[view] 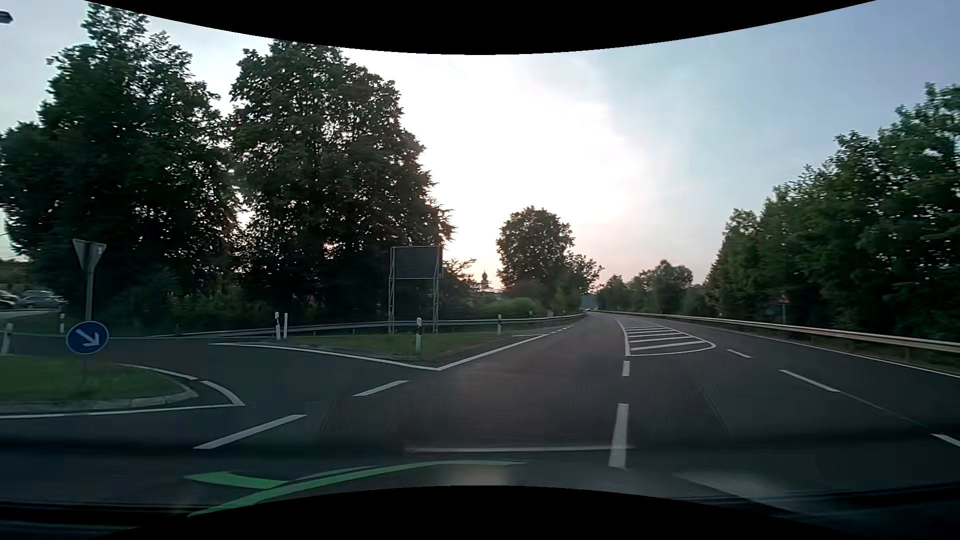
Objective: Follow the waypoints while adhering to traffic rules and regulations
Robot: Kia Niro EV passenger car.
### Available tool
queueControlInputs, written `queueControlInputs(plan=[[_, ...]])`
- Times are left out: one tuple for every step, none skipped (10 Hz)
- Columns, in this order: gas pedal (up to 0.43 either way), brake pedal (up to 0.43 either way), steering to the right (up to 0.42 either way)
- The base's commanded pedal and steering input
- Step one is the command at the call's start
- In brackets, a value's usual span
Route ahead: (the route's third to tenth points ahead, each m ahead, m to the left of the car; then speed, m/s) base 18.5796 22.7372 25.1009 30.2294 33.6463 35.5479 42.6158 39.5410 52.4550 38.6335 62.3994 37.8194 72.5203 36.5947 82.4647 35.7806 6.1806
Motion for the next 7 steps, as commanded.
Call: queueControlInputs(plan=[[0.157,0.000,-0.265],[0.157,0.000,-0.258],[0.157,0.000,-0.254],[0.157,0.000,-0.249],[0.157,0.000,-0.246],[0.169,0.000,-0.242],[0.169,0.000,-0.240]])
